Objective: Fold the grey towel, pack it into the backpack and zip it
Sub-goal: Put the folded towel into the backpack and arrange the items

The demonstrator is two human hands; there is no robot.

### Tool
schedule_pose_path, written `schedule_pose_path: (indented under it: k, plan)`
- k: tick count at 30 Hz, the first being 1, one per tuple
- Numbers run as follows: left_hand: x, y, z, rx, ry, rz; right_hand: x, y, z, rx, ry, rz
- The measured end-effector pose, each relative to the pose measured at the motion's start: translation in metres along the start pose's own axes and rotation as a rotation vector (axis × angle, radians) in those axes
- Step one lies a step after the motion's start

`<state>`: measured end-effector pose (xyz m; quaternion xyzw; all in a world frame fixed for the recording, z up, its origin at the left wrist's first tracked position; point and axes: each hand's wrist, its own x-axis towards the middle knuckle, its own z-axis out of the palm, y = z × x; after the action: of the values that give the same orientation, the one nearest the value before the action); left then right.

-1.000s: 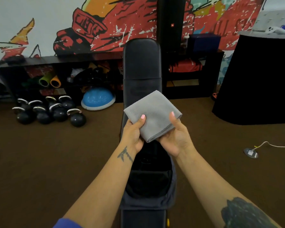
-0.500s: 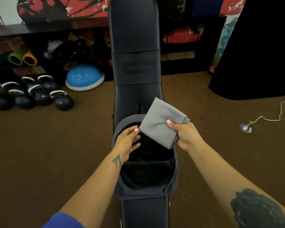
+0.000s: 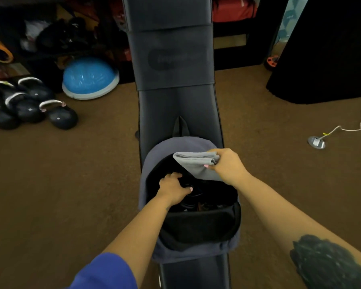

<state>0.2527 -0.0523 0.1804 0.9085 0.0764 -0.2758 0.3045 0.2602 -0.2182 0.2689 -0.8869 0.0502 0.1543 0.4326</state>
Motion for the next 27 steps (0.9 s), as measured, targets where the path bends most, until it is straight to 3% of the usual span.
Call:
schedule_pose_path:
  k: [3, 11, 21, 27]
  plan:
    - [0.017, -0.002, 0.013, 0.182, -0.048, 0.05, 0.013, 0.005, 0.011, -0.116, -0.023, -0.045]
    - [0.039, -0.013, 0.049, 0.241, -0.146, -0.029, 0.023, 0.017, 0.023, -0.182, -0.071, -0.117]
    - [0.03, -0.019, 0.06, 0.179, -0.029, -0.032, 0.019, 0.028, 0.029, -0.195, -0.096, -0.154]
    - [0.003, -0.03, 0.057, 0.072, -0.075, 0.02, 0.029, 0.024, 0.031, -0.279, -0.089, -0.186]
